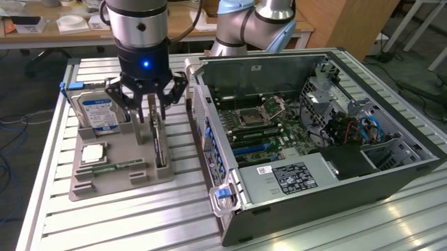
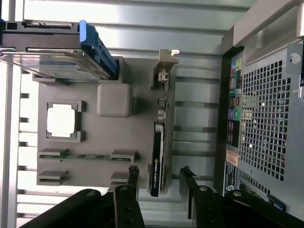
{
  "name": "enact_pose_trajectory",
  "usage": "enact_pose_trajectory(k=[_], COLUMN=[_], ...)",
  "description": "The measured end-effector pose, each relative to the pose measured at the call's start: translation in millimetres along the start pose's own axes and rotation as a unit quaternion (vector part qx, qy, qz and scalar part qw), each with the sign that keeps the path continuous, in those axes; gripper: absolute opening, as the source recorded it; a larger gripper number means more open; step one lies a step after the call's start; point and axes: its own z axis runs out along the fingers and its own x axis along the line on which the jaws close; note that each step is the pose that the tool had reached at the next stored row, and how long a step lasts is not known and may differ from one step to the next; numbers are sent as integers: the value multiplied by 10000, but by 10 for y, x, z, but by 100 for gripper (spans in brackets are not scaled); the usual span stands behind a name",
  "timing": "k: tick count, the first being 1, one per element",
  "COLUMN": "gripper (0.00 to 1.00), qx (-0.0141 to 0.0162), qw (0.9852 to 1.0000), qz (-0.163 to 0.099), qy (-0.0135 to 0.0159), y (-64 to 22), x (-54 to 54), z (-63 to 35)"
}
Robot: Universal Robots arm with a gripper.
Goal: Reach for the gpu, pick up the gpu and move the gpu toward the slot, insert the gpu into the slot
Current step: 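Pick up the gpu and move the gpu toward the slot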
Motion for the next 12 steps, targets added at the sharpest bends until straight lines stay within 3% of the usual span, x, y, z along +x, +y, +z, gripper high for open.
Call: enact_pose_trajectory(k=[12], gripper=[47], qx=[1], qw=[10000], qz=[16], qy=[-27], y=[-20], x=[-3], z=[218])
